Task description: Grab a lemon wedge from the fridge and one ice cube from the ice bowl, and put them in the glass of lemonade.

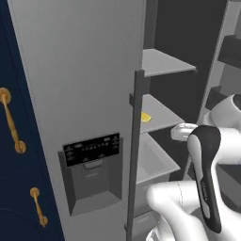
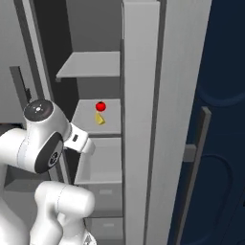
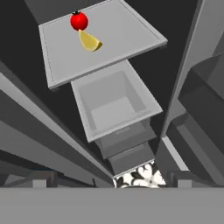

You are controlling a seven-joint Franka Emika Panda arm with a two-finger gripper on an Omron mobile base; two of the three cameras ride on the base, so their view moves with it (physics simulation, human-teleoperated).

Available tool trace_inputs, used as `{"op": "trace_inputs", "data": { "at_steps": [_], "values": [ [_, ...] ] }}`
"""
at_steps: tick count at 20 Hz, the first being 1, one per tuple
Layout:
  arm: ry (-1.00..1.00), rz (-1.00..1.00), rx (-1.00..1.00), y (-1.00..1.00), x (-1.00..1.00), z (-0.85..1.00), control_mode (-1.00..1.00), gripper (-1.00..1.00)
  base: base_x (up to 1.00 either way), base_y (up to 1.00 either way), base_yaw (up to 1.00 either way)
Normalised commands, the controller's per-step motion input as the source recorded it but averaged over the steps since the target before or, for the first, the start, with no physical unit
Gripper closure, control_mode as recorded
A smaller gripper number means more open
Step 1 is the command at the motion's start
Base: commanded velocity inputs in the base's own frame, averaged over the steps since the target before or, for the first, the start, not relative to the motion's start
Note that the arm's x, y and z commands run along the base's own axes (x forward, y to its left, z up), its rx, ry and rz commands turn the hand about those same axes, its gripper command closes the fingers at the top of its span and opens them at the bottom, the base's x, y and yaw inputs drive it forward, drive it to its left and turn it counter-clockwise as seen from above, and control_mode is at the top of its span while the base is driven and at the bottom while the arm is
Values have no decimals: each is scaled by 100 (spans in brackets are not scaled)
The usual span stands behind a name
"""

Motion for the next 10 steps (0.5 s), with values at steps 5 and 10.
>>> {"op": "trace_inputs", "data": {
  "at_steps": [5, 10],
  "values": [
    [0, 0, 0, 0, 0, 0, 100, -100, 8, -31, 29],
    [0, 0, 0, 0, 0, 0, 100, -100, 10, -53, 31]
  ]
}}
